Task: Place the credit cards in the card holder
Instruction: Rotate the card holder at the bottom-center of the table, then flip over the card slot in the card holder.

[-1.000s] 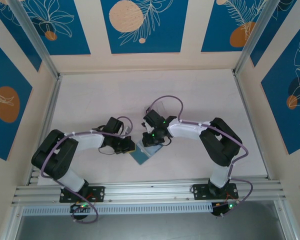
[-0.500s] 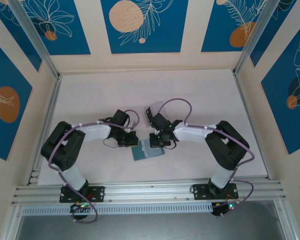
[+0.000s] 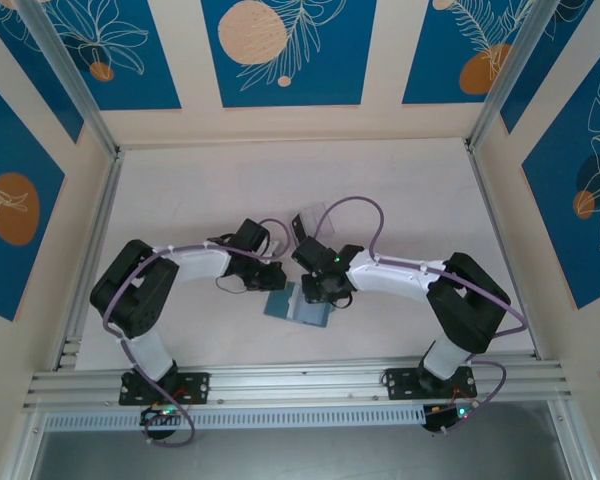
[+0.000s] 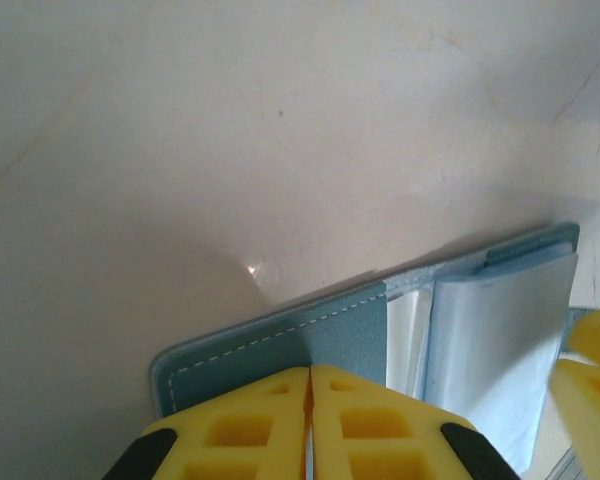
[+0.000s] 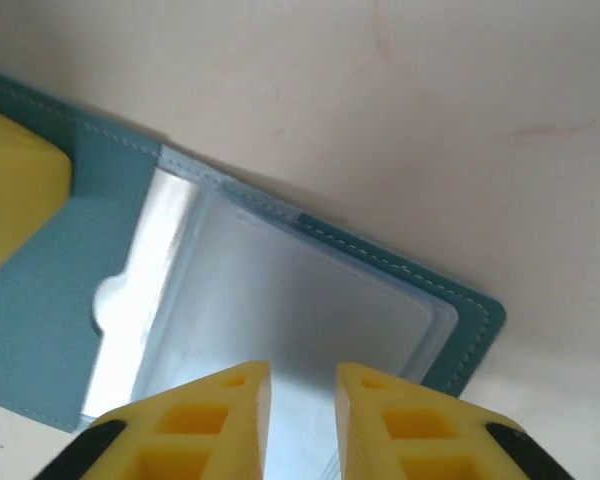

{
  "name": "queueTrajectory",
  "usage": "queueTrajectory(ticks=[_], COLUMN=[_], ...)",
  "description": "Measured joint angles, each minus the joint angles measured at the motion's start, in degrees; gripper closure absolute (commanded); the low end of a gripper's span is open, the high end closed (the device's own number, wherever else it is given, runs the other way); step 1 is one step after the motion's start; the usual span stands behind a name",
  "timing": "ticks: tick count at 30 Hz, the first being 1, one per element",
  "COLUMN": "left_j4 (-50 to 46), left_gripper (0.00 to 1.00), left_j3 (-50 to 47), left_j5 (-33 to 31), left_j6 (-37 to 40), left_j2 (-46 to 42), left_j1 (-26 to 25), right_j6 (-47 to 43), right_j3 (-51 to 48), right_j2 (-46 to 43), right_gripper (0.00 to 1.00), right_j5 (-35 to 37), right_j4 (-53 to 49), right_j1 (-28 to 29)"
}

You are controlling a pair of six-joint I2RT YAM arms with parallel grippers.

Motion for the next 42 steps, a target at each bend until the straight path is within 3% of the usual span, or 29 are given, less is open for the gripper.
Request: queueTrajectory(ticks=[10,21,27,32,42], left_j4=[3.10,3.72,5.20,7.72,15.06], left_gripper=[0.91,0.91,0.91,0.92,0.96], left_j3=[-2.16,-2.56,-3.56,-5.20,-9.51], left_j5=[-0.02,-0.02,0.00,-0.07,-2.16], left_j6=[-1.68,-2.75,-3.23,-4.35,-11.17], left_j2=[-1.03,-1.07,-1.49,-2.14,-4.02], left_j1=[-0.20,-0.24,-0.24,-0.35,-2.64], right_j6=[-8.15,-9.79,-9.42,-9.14,-9.84], right_j3=[5.20,5.22,5.18,5.11,7.74], right_j2=[3.87,8.55,8.68,8.39,8.28], right_gripper=[0.67,0.66,0.89,1.00,1.00], right_j5=[2.99,3.91,4.61,4.79,1.40], right_j4=[-4.02,-4.00,-2.91,-2.43,-4.35], right_j1=[0.15,0.44,1.62,1.99,1.79])
